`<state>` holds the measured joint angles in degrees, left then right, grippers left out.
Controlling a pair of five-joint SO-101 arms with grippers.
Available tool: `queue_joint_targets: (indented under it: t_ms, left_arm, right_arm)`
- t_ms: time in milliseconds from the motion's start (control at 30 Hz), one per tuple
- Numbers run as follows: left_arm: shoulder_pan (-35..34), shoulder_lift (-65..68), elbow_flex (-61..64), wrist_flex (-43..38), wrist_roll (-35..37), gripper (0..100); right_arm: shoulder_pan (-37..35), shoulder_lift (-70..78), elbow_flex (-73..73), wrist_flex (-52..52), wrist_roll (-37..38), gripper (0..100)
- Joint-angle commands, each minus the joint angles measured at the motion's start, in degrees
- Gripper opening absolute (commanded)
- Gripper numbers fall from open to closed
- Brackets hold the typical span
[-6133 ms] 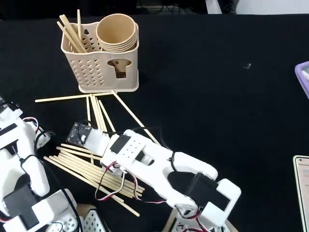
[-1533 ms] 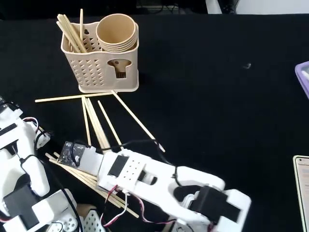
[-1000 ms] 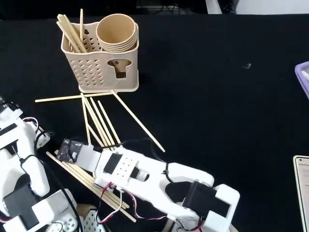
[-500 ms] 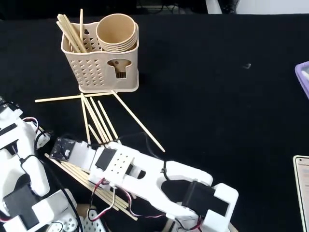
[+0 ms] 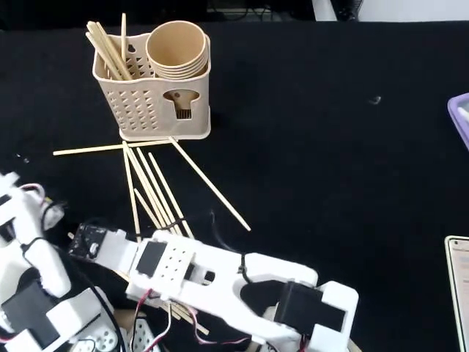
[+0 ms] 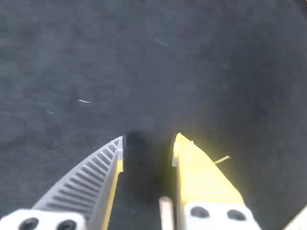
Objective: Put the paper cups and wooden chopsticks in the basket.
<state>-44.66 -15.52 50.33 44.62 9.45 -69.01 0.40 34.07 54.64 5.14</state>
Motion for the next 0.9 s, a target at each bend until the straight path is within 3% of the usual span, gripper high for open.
queue_joint_targets:
  t_ms: [0,300,467,533,700,867]
  left_arm:
    - [-8.9,-0.8,-5.4,-0.5,4.7,18]
    - [-11.2,-0.8,-5.8,-0.5,6.7,18]
    - [-11.2,-0.8,-5.8,-0.5,6.7,18]
    - [-11.2,-0.8,-5.7,-0.5,6.7,18]
    - [-11.2,-0.8,-5.7,-0.5,6.7,18]
    - [-11.2,-0.8,-5.7,-0.5,6.7,18]
  right_arm:
    - [-2.4,-0.5,0.0,-3.3,-4.0,25.4]
    - [-3.3,1.7,3.8,-9.1,-6.5,25.1]
    - [-3.2,4.8,2.6,-7.2,-6.3,25.0]
    - [-3.2,4.8,2.1,-5.6,-4.0,21.1]
    - [-3.2,4.7,1.9,-5.4,6.4,0.6]
    - [-3.2,0.4,2.6,-2.4,9.7,1.0]
